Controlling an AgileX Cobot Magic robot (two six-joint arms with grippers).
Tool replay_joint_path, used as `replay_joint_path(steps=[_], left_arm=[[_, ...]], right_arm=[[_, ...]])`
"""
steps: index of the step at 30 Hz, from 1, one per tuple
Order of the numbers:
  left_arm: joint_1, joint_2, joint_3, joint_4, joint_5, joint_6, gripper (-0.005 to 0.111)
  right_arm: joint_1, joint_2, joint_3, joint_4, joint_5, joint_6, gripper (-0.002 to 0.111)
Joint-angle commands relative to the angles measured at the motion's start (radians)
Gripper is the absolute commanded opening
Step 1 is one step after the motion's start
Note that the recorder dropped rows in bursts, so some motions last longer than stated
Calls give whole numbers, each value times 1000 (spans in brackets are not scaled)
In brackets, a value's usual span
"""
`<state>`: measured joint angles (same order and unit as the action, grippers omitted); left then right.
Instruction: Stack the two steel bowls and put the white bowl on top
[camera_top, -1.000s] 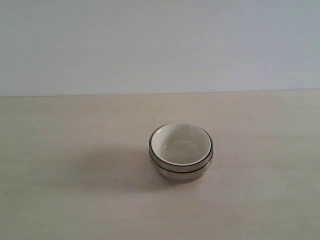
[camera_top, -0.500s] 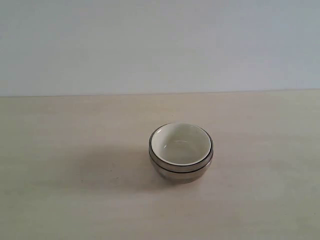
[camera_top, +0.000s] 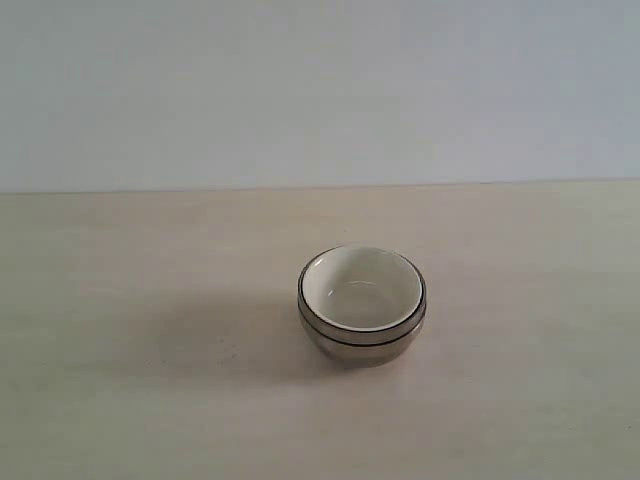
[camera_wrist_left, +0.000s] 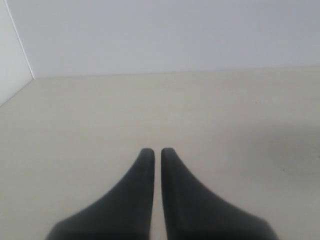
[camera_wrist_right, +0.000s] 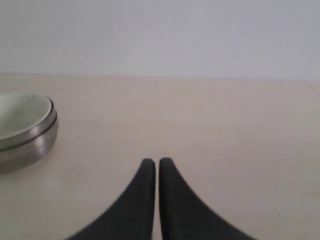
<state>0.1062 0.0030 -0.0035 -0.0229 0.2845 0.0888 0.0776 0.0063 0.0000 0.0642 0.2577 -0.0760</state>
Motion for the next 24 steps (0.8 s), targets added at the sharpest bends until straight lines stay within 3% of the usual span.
replay_joint_path(steps=[1, 24], left_arm=[[1, -3, 3, -3, 0, -11, 4], [1, -3, 3, -3, 0, -11, 4]], right_arm=[[-5, -6, 0, 1, 80, -31, 0], [-5, -6, 0, 1, 80, -58, 0]])
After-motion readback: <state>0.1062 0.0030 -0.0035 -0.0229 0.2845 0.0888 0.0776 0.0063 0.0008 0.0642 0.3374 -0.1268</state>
